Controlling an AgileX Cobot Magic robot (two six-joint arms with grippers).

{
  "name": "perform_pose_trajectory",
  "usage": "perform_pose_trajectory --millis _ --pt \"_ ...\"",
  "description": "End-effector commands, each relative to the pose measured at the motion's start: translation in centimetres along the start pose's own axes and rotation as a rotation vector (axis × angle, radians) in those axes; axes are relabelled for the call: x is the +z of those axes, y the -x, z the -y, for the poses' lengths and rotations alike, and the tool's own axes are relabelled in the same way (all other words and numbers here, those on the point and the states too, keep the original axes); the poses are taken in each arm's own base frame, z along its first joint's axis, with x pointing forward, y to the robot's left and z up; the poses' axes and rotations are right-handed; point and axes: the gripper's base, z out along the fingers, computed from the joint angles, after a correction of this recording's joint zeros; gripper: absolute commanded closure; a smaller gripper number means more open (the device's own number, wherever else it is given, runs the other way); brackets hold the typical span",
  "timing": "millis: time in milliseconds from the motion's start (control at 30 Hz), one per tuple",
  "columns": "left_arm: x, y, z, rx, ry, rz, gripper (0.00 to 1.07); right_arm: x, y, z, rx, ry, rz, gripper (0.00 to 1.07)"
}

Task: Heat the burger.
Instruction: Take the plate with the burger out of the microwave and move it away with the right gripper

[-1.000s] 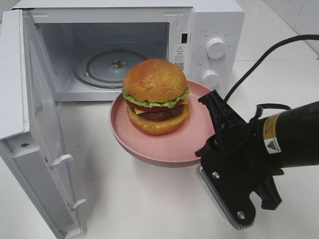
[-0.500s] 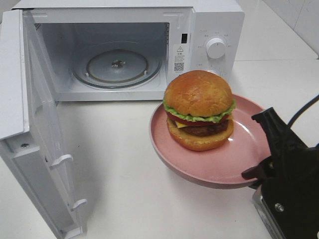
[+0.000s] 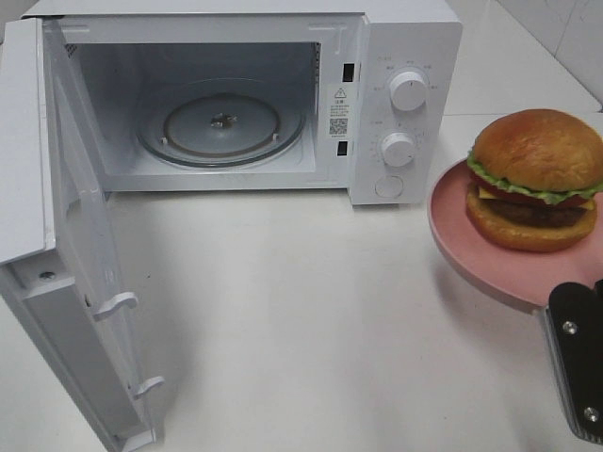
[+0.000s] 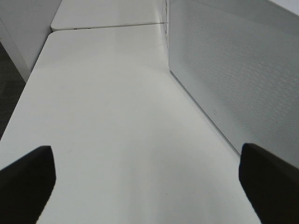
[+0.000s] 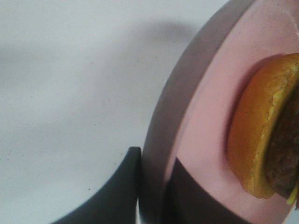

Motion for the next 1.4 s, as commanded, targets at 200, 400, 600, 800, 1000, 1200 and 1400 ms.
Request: perform_pose_trajectory --millis 200,400,600,800,1000,1200,1400 --pt "-0.2 -0.1 0.0 0.001 0.009 0.026 0.07 -0.4 -1.5 0.5 0.201 -0.055 -0.142 1.07" --pt "-0.2 -0.1 0.0 0.001 0.009 0.026 0.07 -0.6 -2.2 0.3 0.296 -0.053 -0.223 1.07" --pt "-0.2 -0.1 0.0 0.001 0.009 0.026 0.07 -0.7 -2.7 0.4 0.393 -0.063 -0.305 1.07" --pt "-0.2 -0.1 0.0 0.001 0.009 0.026 0.07 -0.5 -2.3 1.8 0.493 -0.087 -0.408 1.07" --pt "-0.2 -0.1 0.0 0.001 0.009 0.026 0.07 -0.2 -1.6 3.0 0.561 -0.101 -0.459 1.07" --pt "-0.2 -0.1 0.0 0.001 0.009 0.026 0.07 -0.3 -1.0 5.3 0.702 -0.182 -0.612 1.07" --pt "-0.2 -0.1 0.0 0.001 0.009 0.026 0.07 -0.5 -0.2 7.1 0.842 -0.240 -0.690 1.07"
